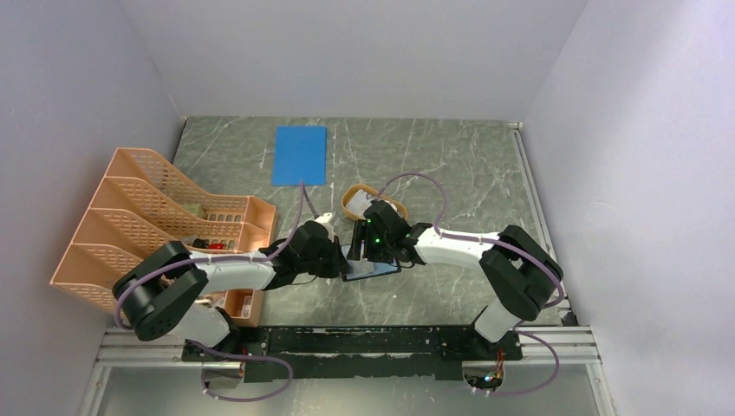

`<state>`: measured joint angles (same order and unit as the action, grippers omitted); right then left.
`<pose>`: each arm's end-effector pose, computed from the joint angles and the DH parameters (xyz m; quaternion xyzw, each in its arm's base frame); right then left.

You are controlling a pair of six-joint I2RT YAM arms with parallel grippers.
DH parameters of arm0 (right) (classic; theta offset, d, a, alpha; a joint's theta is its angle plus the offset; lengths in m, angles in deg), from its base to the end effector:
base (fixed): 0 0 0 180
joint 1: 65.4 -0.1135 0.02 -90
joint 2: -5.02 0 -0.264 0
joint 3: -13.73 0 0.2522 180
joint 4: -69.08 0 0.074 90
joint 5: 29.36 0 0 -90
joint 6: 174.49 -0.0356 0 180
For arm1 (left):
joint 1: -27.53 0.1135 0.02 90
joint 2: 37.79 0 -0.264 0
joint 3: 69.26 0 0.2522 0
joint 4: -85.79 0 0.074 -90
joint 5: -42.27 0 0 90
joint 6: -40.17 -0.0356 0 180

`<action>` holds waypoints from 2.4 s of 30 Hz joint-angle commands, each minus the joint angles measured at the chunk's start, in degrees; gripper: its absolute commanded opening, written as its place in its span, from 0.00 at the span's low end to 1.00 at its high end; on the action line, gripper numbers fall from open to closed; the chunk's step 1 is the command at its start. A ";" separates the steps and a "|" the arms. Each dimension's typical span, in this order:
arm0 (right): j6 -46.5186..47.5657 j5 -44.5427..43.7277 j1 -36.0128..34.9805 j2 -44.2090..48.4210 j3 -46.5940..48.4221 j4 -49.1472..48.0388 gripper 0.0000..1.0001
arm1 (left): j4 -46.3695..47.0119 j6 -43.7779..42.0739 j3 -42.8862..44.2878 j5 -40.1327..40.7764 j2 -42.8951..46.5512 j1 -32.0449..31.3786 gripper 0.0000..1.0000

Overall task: Put the credit cards into the card holder
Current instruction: Insert the credit card into the card holder.

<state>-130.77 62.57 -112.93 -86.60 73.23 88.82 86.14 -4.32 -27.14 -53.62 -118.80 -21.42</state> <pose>0.2076 0.2285 0.1571 -0.0158 0.9449 0.2494 0.2116 0.1684 -0.1989 0.1477 0.0493 0.8986 -0.3497 0.2604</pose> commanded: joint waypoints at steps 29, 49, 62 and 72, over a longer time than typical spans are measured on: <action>2.15 -1.54 3.82 4.43 -1.61 2.83 0.53 | -9.39 -1.21 5.25 3.49 -3.32 0.35 0.05; 7.70 -6.63 4.16 3.29 -0.19 6.76 0.16 | -21.83 -1.56 6.13 14.34 5.40 0.45 0.05; 8.53 -3.20 4.02 0.40 -0.56 4.75 0.11 | -19.95 -1.56 6.97 13.10 -2.70 0.43 0.05; 9.09 -2.29 2.46 0.56 0.46 4.62 0.11 | -18.21 -1.65 6.80 10.98 -4.29 0.48 0.05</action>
<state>-122.59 59.95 -109.41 -85.24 72.33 93.45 68.32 -5.82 -20.52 -41.51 -121.27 -21.31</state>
